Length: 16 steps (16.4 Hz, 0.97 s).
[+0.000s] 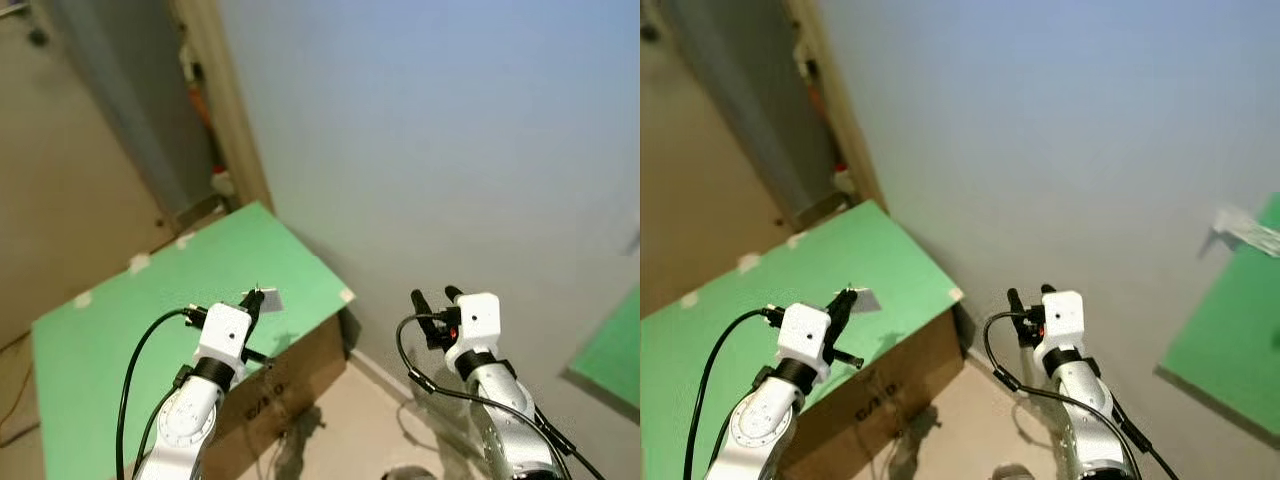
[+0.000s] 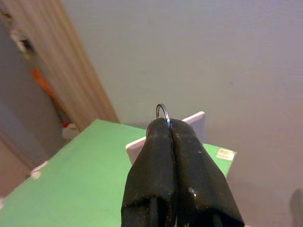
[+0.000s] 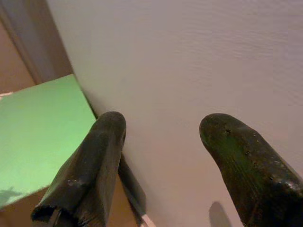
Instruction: Hang keys on a hook
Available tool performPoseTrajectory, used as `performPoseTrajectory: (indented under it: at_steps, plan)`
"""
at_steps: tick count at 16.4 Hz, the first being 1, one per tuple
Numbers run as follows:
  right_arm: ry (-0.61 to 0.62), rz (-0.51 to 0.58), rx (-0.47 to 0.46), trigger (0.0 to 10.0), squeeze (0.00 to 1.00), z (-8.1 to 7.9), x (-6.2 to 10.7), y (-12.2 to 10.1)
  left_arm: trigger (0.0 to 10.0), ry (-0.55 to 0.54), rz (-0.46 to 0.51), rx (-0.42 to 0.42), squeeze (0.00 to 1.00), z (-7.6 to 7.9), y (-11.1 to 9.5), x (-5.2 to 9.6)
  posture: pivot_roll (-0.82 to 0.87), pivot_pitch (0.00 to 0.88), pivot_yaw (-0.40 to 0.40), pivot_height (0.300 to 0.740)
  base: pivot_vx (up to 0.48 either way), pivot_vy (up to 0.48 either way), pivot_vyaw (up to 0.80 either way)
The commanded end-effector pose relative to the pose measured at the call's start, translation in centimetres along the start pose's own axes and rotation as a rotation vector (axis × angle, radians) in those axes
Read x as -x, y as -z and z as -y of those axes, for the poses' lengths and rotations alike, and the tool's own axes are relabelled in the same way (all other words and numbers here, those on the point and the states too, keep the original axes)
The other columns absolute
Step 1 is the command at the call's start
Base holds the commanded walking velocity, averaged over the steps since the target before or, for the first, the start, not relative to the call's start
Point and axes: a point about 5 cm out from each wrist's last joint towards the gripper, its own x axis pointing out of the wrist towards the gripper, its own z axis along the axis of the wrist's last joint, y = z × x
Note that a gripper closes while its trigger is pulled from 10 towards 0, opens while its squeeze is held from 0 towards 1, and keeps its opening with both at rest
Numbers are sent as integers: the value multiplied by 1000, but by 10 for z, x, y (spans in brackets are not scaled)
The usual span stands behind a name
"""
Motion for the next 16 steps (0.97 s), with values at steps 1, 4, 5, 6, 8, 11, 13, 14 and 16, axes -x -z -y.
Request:
performPoseTrajectory:
  at_steps: [1, 4, 5, 6, 8, 11, 13, 14, 16]
  plan:
    - [-10, 10, -21, 10000, 0, -4, -1, -1, 0, 12, 12, -14, 0, -4, -5, 2, -231, 0, 150, 740, 0, 0, -581]
    - [-10, 8, -27, 10000, 0, -3, -1, 0, 0, 15, 15, 17, 0, -1, -7, 6, -227, 0, 147, 740, 0, 296, -529]
    - [-9, 7, -28, 10000, 0, -2, 0, 0, 0, 17, 14, 18, 0, 0, -7, 6, -226, 0, 145, 740, 0, 480, -494]
    - [-7, 5, -29, 10000, 0, -2, -1, 0, 0, 21, 12, 19, 0, 0, -8, 6, -226, 0, 146, 740, 0, 480, -488]
    - [-6, 2, -30, 10000, 0, -1, -1, 1, 0, 42, 8, 26, 0, 1, -9, 4, -225, 0, 146, 740, 0, 480, -494]
    - [-10, -4, -32, 10000, 0, -2, 0, 2, 0, 43, 11, 14, 0, -2, -11, 1, -228, 0, 148, 740, 0, 400, -494]
    - [-8, -6, -35, 10000, 0, -3, 0, 3, 0, 37, 10, 10, 0, -6, -11, -5, -231, 0, 153, 740, 0, 0, -497]
    - [-5, -8, -35, 10000, 0, -2, 0, 4, 0, 41, 6, 8, 0, -6, -11, -6, -234, 0, 155, 740, 0, 0, -494]
    - [5, -12, -34, 10000, 0, -2, 1, 5, 0, 49, 0, -7, 0, -8, -11, -7, -239, 0, 157, 740, 0, 0, -494]
